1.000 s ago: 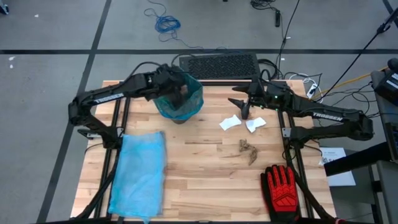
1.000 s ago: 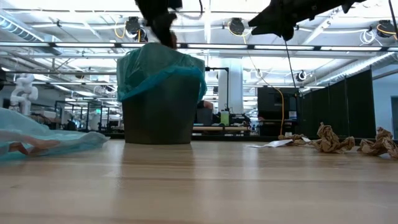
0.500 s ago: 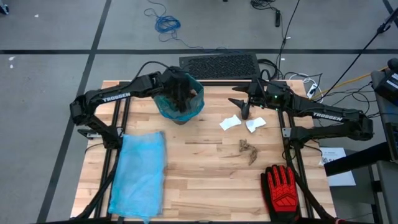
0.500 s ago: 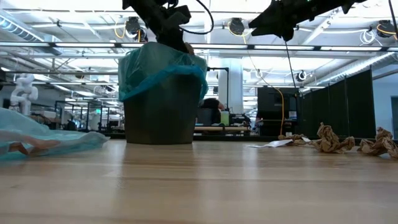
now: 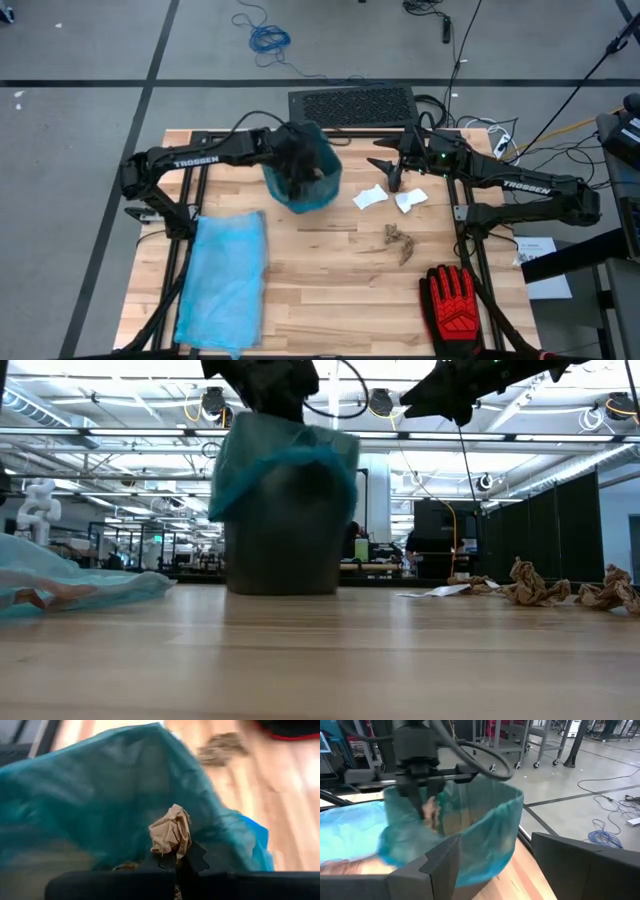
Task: Place trash/remove bag and relplace
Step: Put the brown napkin into the black trash bin, then put the white paper into the black trash bin
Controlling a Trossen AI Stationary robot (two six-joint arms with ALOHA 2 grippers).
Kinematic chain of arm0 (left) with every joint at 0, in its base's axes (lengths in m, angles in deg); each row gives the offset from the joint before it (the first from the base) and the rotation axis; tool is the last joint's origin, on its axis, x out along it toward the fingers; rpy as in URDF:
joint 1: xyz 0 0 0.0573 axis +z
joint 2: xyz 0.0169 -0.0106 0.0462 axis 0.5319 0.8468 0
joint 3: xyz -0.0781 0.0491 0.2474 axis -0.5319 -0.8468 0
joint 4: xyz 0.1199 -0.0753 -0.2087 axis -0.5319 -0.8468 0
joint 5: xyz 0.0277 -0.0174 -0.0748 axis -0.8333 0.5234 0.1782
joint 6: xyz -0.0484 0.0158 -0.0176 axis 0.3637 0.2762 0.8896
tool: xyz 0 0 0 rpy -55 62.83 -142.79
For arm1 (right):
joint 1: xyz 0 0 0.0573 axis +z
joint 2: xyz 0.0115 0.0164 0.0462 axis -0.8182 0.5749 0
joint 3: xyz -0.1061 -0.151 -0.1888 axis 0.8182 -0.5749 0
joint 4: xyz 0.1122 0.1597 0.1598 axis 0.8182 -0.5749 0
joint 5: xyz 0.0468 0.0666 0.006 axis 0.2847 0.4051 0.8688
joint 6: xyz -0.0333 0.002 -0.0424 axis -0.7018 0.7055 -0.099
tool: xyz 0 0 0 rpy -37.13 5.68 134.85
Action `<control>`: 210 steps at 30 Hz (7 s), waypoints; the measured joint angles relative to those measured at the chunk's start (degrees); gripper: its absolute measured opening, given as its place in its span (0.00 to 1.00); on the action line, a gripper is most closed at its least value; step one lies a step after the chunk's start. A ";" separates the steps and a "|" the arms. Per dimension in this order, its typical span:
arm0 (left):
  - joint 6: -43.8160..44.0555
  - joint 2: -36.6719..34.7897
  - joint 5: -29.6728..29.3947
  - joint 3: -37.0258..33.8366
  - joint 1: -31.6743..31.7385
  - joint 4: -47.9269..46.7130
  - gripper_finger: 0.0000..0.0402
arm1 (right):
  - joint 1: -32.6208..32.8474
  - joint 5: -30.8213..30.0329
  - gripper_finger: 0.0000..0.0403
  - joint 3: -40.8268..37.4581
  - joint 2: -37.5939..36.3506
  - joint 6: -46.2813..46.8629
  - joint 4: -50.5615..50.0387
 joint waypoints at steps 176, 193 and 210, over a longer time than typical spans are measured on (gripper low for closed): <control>10.68 -34.18 -15.77 -37.81 9.02 45.42 0.00 | -11.48 9.44 0.48 -12.87 28.80 34.14 -9.78; 10.68 -34.18 -16.42 -37.81 9.03 43.91 0.00 | -6.04 7.50 0.00 -12.74 21.78 32.25 -7.88; 11.09 -34.18 -17.28 -37.81 9.04 44.42 0.00 | -4.26 -7.89 0.00 16.14 8.13 14.54 -24.35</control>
